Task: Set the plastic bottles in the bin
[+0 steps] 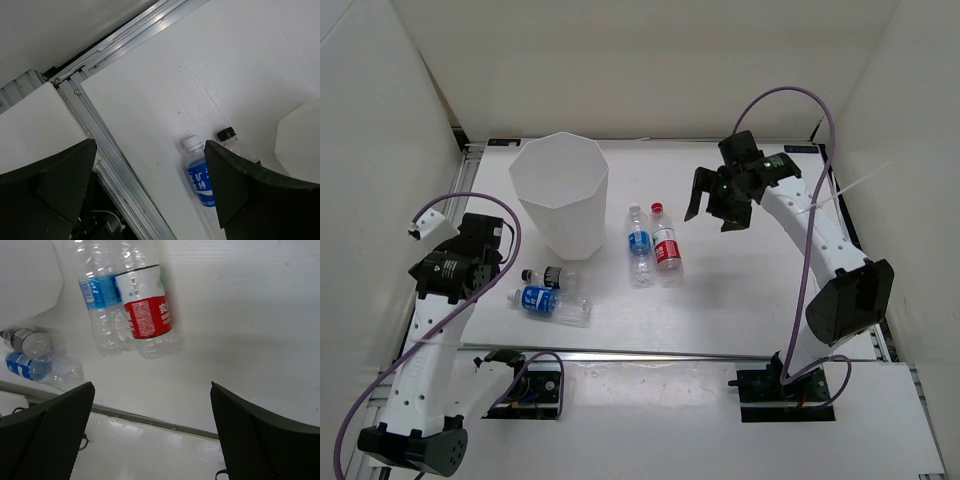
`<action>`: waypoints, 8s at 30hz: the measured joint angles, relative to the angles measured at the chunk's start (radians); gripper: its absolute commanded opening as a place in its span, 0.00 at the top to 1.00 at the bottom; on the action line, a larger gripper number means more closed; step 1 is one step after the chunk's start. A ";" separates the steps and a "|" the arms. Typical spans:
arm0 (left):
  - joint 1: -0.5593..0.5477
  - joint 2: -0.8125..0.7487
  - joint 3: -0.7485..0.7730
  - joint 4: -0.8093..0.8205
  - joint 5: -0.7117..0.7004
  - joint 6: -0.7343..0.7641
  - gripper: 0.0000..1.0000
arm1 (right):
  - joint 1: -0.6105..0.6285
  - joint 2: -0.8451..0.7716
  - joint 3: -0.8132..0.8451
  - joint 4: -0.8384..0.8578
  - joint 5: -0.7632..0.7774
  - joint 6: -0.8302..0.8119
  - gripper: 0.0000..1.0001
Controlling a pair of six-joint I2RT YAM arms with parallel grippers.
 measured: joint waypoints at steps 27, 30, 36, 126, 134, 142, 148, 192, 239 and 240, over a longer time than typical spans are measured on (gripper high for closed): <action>-0.001 -0.022 -0.053 0.030 -0.006 0.090 0.00 | 0.088 0.557 0.317 0.019 -0.111 -0.109 0.00; -0.001 -0.022 -0.054 0.030 -0.008 0.090 0.00 | 0.088 0.594 0.301 0.033 -0.106 -0.109 0.00; -0.001 -0.022 -0.065 0.031 -0.017 0.089 0.00 | 0.088 0.658 0.288 0.054 -0.104 -0.111 0.07; 0.008 -0.187 -0.099 0.078 0.021 0.096 0.00 | 0.128 0.393 -0.032 0.423 -0.167 -0.029 0.01; 0.008 -0.203 -0.107 0.084 0.043 0.093 0.00 | 0.174 0.429 0.003 0.438 -0.200 -0.035 0.01; 0.008 -0.205 -0.119 0.047 0.060 0.035 0.00 | 0.184 0.531 0.091 0.444 -0.209 -0.031 0.07; 0.008 -0.205 -0.119 0.043 0.060 0.019 0.00 | 0.178 0.657 0.197 0.378 -0.237 -0.024 0.30; 0.008 -0.230 -0.119 0.043 0.058 0.008 0.00 | 0.261 0.567 0.853 0.768 -0.247 0.306 0.25; 0.161 -0.166 -0.660 0.562 0.677 -0.455 0.00 | 0.204 0.035 0.436 0.267 -0.064 0.024 0.00; 0.171 -0.159 -0.671 0.576 0.694 -0.453 0.00 | 0.196 0.035 0.431 0.264 -0.073 0.024 0.00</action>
